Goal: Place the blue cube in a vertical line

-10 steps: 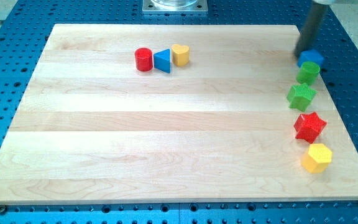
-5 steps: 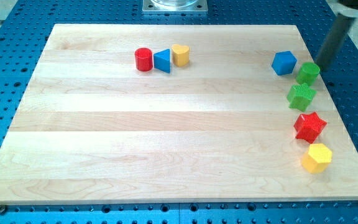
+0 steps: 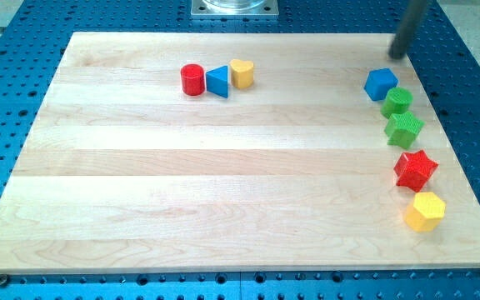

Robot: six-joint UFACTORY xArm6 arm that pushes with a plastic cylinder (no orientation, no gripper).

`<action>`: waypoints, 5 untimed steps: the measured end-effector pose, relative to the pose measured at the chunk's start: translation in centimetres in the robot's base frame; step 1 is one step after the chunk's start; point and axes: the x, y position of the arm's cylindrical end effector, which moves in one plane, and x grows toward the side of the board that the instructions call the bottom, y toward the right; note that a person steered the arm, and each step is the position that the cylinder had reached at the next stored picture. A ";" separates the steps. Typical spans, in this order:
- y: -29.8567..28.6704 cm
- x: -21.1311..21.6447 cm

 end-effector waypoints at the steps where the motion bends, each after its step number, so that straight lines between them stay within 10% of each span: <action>1: -7.6 3.8; 3: -7.9 14.3; 5: -3.4 12.3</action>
